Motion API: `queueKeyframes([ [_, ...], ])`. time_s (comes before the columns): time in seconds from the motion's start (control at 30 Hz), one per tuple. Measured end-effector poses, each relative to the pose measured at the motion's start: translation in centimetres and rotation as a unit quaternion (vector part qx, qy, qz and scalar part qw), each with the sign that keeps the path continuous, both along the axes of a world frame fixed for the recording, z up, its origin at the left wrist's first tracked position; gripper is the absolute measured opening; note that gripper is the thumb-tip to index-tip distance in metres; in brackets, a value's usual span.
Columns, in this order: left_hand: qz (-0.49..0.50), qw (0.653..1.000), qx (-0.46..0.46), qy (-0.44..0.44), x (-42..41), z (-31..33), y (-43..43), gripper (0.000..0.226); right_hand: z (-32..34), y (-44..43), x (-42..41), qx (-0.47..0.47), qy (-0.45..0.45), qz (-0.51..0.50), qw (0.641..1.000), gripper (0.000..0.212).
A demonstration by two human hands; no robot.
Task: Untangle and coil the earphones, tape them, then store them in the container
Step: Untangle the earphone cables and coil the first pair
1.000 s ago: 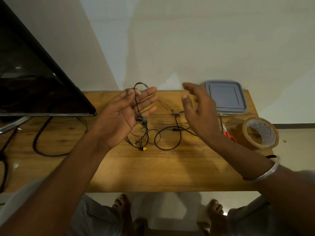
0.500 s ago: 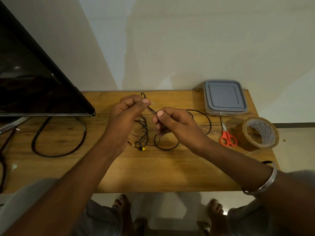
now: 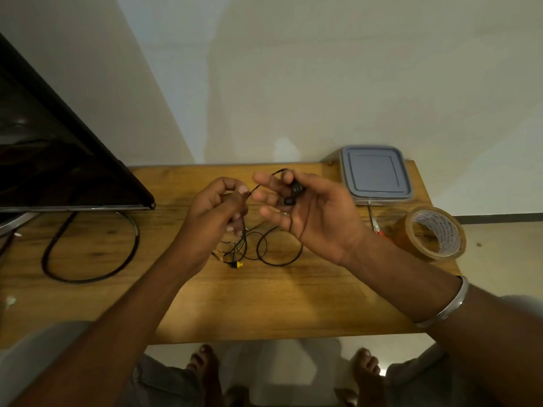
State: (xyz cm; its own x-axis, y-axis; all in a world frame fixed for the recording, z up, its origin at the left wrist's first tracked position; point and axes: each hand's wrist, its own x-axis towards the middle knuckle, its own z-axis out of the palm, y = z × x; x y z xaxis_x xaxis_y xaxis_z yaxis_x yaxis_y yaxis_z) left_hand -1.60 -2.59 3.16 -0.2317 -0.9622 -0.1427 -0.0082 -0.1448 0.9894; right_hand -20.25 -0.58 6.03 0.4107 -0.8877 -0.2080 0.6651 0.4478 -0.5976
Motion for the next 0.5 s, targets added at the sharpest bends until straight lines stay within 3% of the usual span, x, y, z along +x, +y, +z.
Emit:
queueKeyframes([
  [0.2,-0.103,0.988,-0.011,-0.116,-0.2,-1.0,0.6,0.030,-0.3,-0.9,-1.1,-0.005,-0.033,-0.078,0.996,0.022],
  [0.27,-0.107,0.986,-0.005,-0.124,-0.3,-1.1,0.7,0.030,-0.3,-1.1,-1.6,-0.028,0.005,-0.102,0.994,0.020],
  [0.33,-0.108,0.985,-0.009,-0.131,-0.4,-1.0,0.7,0.029,-0.3,-1.3,-2.0,-0.090,0.100,-0.106,0.985,0.021],
  [0.4,-0.108,0.984,-0.024,-0.140,-0.5,-0.8,0.7,0.027,-0.4,-1.1,-1.8,-0.186,0.263,-0.114,0.940,0.022],
  [0.5,-0.108,0.985,-0.040,-0.127,-0.5,-0.4,0.7,0.023,-1.5,-0.4,-0.8,-0.345,0.492,-0.117,0.791,0.022],
])
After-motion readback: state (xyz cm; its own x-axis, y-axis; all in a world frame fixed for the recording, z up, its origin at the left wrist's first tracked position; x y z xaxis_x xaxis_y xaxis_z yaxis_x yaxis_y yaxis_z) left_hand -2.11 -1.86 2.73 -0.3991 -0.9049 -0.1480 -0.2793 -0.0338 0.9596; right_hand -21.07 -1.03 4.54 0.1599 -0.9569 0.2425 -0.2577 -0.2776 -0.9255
